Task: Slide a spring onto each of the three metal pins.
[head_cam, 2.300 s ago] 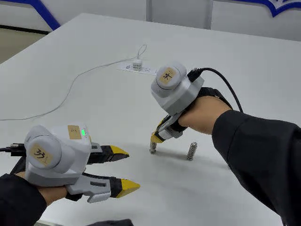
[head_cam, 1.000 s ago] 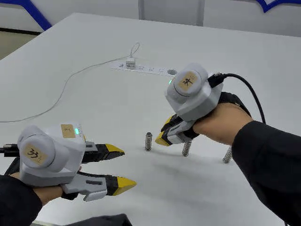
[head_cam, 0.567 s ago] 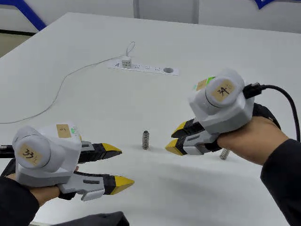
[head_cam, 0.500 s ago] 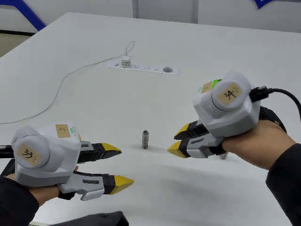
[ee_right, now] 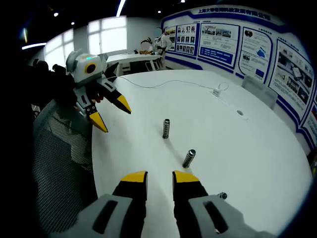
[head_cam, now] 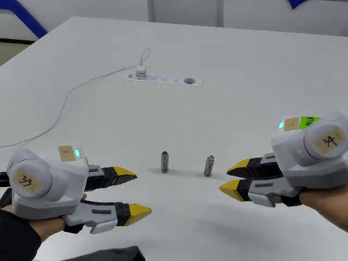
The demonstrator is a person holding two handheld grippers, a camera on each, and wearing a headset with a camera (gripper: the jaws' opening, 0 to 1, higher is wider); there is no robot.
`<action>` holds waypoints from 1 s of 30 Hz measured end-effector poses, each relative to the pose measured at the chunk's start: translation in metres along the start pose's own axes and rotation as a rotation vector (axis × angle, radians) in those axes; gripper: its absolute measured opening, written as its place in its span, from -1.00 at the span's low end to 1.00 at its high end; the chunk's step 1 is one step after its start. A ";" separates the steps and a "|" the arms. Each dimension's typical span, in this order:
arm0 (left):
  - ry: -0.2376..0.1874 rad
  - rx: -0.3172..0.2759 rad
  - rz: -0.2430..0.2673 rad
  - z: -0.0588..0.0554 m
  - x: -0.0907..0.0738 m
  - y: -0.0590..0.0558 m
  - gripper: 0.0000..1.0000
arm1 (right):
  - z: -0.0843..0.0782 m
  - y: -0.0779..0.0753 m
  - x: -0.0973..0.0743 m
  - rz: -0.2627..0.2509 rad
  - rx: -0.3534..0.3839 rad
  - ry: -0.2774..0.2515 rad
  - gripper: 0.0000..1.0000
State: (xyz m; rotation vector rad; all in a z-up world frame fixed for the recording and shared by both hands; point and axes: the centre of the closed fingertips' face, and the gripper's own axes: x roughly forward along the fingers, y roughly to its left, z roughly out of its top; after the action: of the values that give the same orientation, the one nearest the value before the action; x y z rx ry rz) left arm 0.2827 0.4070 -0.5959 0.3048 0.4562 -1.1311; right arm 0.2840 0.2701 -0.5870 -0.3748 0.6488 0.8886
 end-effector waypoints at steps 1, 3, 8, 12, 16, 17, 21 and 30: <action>0.001 0.000 0.000 0.000 0.000 0.000 -0.11 | -0.003 -0.001 -0.003 -0.009 0.009 -0.003 -0.58; 0.000 -0.001 -0.001 0.000 0.000 0.000 -0.11 | -0.009 -0.003 -0.007 -0.020 0.024 -0.004 -0.58; -0.003 -0.004 0.001 0.001 -0.001 0.000 -0.10 | -0.018 -0.016 -0.020 -0.069 0.068 -0.037 -0.55; -0.006 -0.008 0.002 0.001 -0.001 0.000 -0.09 | -0.024 -0.024 -0.031 -0.095 0.079 -0.064 -0.50; -0.007 -0.010 0.001 0.001 -0.001 0.000 -0.09 | -0.031 -0.032 -0.039 -0.124 0.094 -0.077 -0.44; -0.007 -0.010 0.001 0.002 -0.001 0.000 -0.09 | -0.033 -0.033 -0.040 -0.130 0.103 -0.078 -0.42; -0.011 -0.014 0.005 0.002 -0.001 0.002 -0.08 | -0.042 -0.041 -0.045 -0.153 0.126 -0.084 -0.37; -0.025 -0.031 0.020 0.004 -0.003 0.005 -0.05 | -0.043 -0.043 -0.050 -0.183 0.139 -0.140 -0.14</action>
State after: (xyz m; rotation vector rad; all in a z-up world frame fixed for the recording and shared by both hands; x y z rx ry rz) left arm 0.2876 0.4095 -0.5911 0.2677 0.4477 -1.1064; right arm 0.2806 0.1917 -0.5846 -0.2405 0.5347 0.6844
